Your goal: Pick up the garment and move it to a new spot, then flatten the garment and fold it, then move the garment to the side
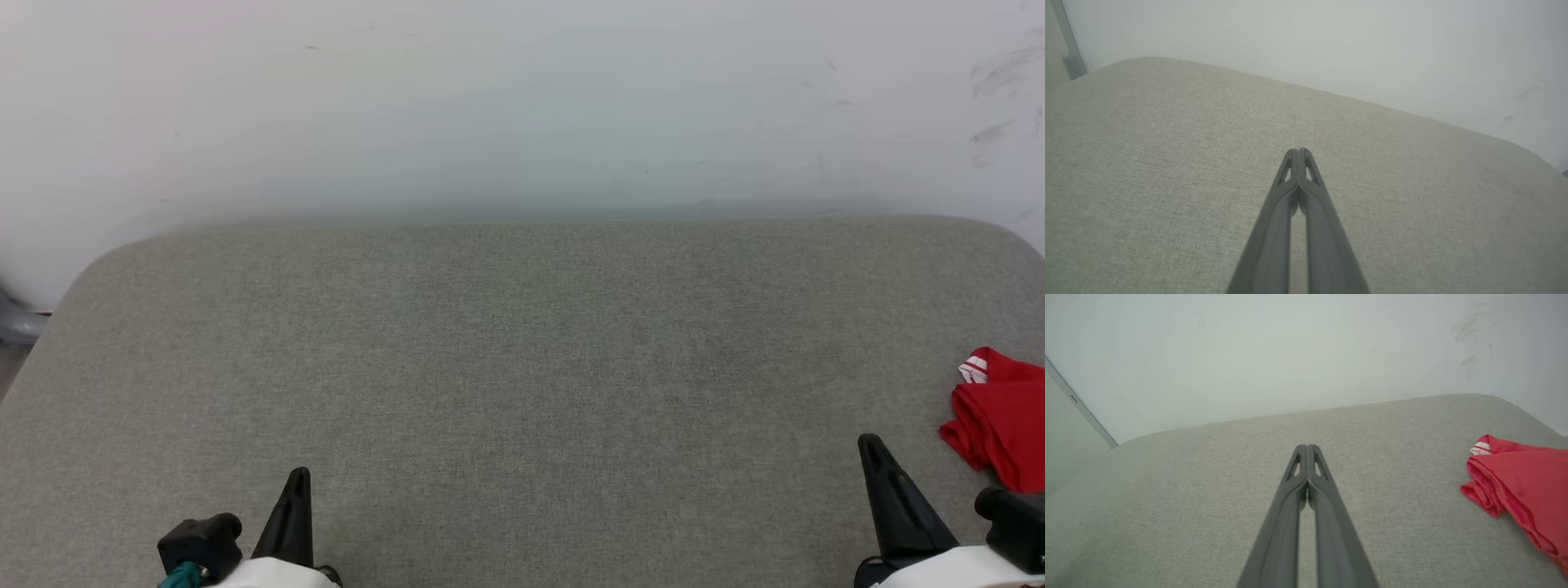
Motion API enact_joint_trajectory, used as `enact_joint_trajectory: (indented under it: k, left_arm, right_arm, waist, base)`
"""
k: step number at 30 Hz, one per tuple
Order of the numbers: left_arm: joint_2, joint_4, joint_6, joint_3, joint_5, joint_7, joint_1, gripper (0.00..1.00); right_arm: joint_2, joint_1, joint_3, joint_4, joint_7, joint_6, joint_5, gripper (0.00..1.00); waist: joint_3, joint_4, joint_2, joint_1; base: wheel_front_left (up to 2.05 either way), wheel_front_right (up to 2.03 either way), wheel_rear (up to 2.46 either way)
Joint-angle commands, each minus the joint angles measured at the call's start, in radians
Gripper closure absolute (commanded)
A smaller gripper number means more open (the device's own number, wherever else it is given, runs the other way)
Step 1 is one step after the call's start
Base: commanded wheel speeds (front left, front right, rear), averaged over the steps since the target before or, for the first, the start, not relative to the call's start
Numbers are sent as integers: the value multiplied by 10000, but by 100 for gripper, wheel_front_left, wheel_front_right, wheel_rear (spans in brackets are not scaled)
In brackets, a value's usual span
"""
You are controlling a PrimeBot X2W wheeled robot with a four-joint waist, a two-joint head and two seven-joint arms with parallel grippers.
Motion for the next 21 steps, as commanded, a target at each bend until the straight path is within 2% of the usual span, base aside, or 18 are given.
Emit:
enact_joint_trajectory:
  k: [1,21]
  left_arm:
    - [24,-120,-111,179,-442,117,-293,100]
    - [-333,-13,-566,797,-3354,962,-680,100]
  right_arm:
    - [-83,-311,23,17,-45,-1,567,100]
    - [-218,-1049,117,1108,-72,-2,4126,100]
  waist:
    - [8,0,0,0]
    - [92,9,0,0]
  base:
    - [0,0,0]
    - [0,0,0]
